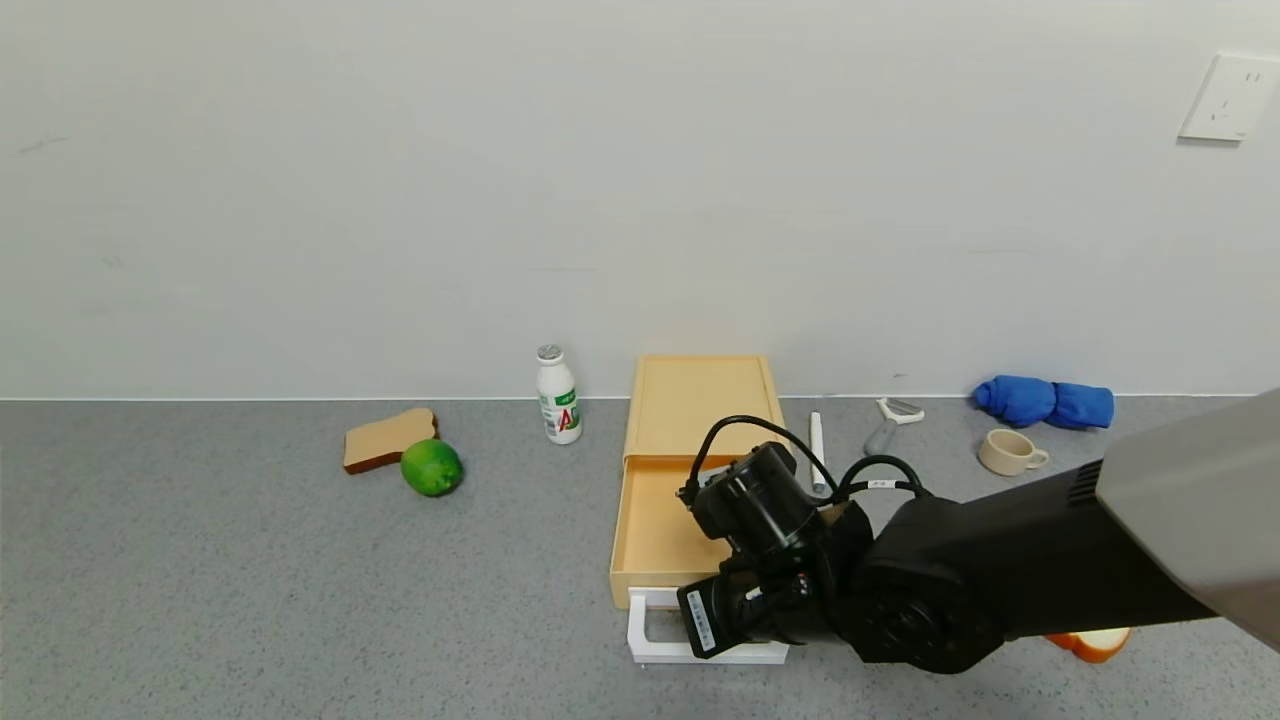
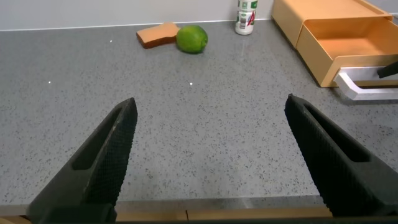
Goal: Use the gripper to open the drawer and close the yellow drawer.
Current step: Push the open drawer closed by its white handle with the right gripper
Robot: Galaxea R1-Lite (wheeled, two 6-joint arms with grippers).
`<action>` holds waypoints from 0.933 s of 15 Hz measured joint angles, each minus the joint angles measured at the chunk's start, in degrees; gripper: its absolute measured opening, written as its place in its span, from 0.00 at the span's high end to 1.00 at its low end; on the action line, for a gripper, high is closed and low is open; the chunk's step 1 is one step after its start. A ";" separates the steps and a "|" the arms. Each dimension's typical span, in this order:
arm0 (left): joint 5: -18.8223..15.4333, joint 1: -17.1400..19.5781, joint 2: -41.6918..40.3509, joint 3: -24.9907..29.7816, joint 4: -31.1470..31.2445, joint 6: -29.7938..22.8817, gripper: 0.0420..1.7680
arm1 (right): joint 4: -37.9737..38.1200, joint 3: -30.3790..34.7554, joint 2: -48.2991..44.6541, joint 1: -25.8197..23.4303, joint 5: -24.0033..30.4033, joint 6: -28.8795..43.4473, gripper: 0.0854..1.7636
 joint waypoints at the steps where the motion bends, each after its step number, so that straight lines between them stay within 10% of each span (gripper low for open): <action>1: 0.00 0.00 0.00 0.00 0.00 0.00 0.03 | 0.16 -0.49 0.22 -0.17 -0.50 -0.01 0.98; 14: 0.00 0.00 0.00 0.00 0.00 0.00 0.03 | 0.17 -8.30 3.69 -4.08 -1.52 -3.07 0.98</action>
